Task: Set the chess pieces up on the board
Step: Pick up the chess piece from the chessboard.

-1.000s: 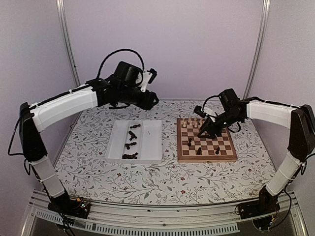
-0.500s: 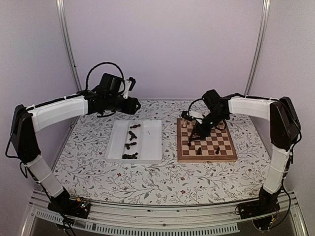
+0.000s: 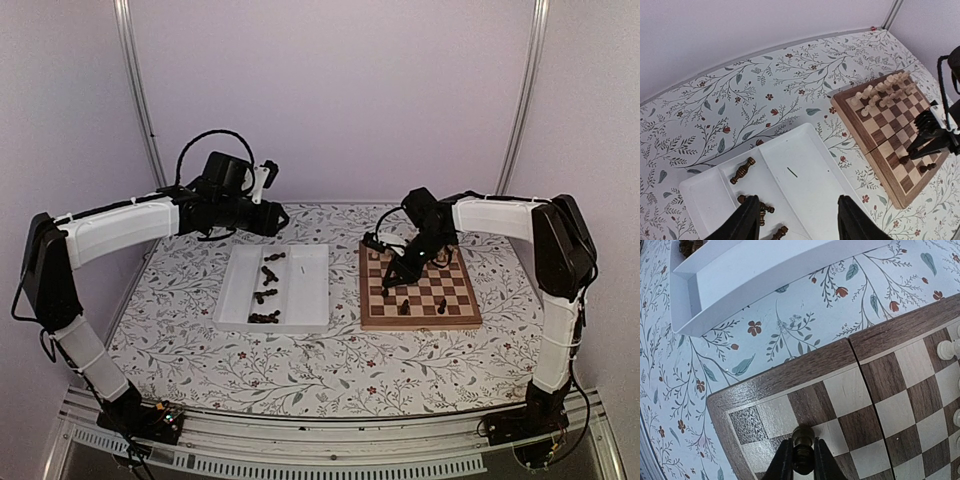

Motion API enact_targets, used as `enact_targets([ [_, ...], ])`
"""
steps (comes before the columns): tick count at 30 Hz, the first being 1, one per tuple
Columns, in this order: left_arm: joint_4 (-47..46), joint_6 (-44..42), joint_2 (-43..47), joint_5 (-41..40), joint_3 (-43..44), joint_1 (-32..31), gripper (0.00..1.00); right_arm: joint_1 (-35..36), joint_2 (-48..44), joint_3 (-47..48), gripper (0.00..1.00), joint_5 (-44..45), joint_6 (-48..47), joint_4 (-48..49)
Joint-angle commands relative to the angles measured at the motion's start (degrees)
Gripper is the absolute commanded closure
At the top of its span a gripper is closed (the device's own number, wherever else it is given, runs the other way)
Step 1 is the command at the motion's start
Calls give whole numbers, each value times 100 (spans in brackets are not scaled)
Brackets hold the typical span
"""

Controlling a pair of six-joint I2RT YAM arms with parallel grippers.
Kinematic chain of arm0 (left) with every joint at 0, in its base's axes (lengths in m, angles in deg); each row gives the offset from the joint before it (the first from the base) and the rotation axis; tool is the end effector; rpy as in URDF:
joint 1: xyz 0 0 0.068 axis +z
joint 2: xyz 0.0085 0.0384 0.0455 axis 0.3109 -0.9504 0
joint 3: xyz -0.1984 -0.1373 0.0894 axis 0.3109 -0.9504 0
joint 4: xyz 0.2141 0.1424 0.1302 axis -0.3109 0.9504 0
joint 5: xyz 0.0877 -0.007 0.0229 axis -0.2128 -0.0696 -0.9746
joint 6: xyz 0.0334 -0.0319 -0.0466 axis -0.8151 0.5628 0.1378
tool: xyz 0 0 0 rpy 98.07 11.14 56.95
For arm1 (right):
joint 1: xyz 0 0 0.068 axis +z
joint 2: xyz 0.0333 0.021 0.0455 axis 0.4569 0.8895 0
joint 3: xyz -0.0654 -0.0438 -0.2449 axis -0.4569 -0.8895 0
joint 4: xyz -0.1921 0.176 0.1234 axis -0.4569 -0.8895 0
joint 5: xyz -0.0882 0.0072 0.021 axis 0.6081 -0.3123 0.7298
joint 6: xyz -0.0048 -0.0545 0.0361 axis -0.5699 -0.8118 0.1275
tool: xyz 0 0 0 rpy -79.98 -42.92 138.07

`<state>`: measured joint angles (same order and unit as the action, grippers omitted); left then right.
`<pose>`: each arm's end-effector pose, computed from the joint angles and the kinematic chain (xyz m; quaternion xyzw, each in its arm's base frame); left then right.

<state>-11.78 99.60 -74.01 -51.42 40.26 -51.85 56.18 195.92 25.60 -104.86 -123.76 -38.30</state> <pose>0.3519 -0.2358 0.2591 0.1803 0.8681 -0.1787 0.4265 0.3655 0.2280 0.1447 -0.5364 0.8003 0.2111 0.1650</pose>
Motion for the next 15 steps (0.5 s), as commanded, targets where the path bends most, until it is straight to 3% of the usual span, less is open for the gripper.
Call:
enact_targets([
  [1, -116, -44, 86, 159, -63, 34, 45, 48, -21, 111, 90, 208, 100, -43],
  [9, -102, -64, 67, 240, -54, 34, 45, -390, -859, -244, 96, 493, 114, -48],
  [15, -82, -82, 46, 318, -31, 34, 46, -702, -1528, -1039, 96, 735, 55, -38],
])
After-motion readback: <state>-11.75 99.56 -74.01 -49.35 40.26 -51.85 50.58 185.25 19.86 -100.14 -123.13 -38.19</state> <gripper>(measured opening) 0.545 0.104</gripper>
